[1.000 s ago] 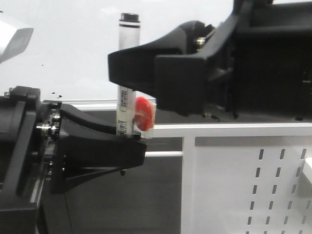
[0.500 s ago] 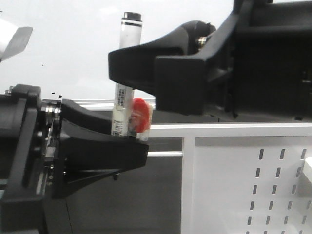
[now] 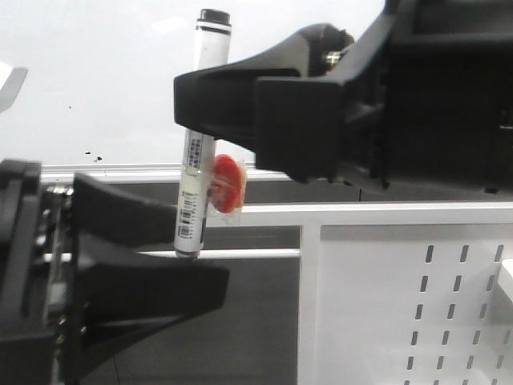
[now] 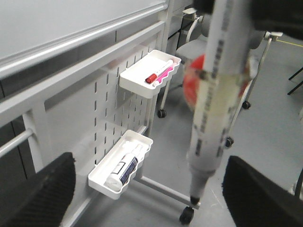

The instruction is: Write number 1 on whiteboard

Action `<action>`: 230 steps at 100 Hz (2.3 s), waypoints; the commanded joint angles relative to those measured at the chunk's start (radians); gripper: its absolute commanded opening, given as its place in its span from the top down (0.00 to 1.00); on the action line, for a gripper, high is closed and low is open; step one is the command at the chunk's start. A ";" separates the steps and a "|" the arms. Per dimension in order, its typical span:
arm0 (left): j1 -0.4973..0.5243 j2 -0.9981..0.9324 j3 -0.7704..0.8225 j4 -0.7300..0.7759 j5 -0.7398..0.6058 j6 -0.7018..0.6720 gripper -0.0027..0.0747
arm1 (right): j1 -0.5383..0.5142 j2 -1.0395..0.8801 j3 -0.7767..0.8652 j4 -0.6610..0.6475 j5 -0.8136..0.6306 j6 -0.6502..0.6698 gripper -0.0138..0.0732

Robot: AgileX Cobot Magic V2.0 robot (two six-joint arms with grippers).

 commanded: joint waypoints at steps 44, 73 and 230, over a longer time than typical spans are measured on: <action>0.112 -0.066 0.072 -0.049 -0.209 -0.006 0.21 | -0.056 -0.022 -0.031 0.069 -0.042 -0.100 0.92; 0.112 -0.066 0.072 -0.085 -0.209 -0.006 0.21 | -0.056 -0.022 -0.035 0.157 0.017 -0.359 0.92; 0.112 -0.066 0.083 -0.179 -0.209 -0.006 0.21 | -0.150 0.092 -0.235 0.087 -0.097 -0.817 0.92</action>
